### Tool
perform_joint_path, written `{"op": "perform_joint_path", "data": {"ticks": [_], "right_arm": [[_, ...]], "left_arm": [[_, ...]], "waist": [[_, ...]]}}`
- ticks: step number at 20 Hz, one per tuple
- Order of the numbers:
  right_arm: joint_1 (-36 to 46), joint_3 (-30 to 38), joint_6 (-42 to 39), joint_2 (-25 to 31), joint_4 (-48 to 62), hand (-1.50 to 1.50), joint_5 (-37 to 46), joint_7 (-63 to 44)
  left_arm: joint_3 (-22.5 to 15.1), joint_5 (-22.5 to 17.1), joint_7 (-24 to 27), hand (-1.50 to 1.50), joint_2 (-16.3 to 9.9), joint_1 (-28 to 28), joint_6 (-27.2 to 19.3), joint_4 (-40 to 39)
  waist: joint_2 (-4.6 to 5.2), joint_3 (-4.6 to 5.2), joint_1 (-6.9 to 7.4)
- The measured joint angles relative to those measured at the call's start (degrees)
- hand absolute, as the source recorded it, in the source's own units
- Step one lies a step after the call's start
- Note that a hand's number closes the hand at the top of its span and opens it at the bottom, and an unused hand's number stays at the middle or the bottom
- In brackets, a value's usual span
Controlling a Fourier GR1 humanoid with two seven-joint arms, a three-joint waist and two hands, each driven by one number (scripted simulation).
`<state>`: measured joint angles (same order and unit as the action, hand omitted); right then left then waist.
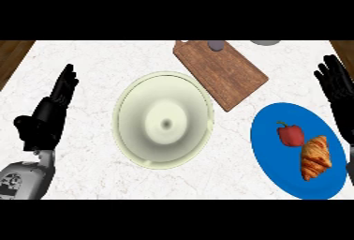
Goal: Pick the bell pepper from the plate and place it in the bowl
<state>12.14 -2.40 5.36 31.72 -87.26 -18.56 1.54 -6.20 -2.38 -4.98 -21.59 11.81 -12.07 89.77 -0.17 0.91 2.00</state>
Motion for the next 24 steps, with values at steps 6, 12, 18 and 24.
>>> {"op": "perform_joint_path", "data": {"ticks": [6, 12, 18, 24], "right_arm": [[-3.0, 0.97, 3.62, -2.9, 0.33, 1.5, 4.0, 2.99], [-7.94, -2.86, 14.86, -2.79, 1.64, -1.5, 20.99, 14.14], [-13.08, -7.59, 24.25, -8.24, -2.04, -1.5, 31.53, 21.49], [-16.63, -9.96, 26.1, -3.8, -12.51, -1.5, 46.75, 2.79]], "left_arm": [[2.57, -5.16, -2.57, 0.0, -1.01, -0.62, 6.42, -1.97], [2.65, -9.65, -6.28, 0.0, -0.81, -0.52, 10.96, -3.94], [3.86, -11.77, -7.63, 0.0, -1.16, -1.51, 14.15, -3.63], [4.76, -12.08, -8.49, 0.0, -1.41, -0.95, 15.0, -4.34]], "waist": [[0.13, -0.71, -1.63], [0.3, -0.69, -2.33], [0.12, -0.86, -2.23], [-0.08, -0.66, -2.77]]}}
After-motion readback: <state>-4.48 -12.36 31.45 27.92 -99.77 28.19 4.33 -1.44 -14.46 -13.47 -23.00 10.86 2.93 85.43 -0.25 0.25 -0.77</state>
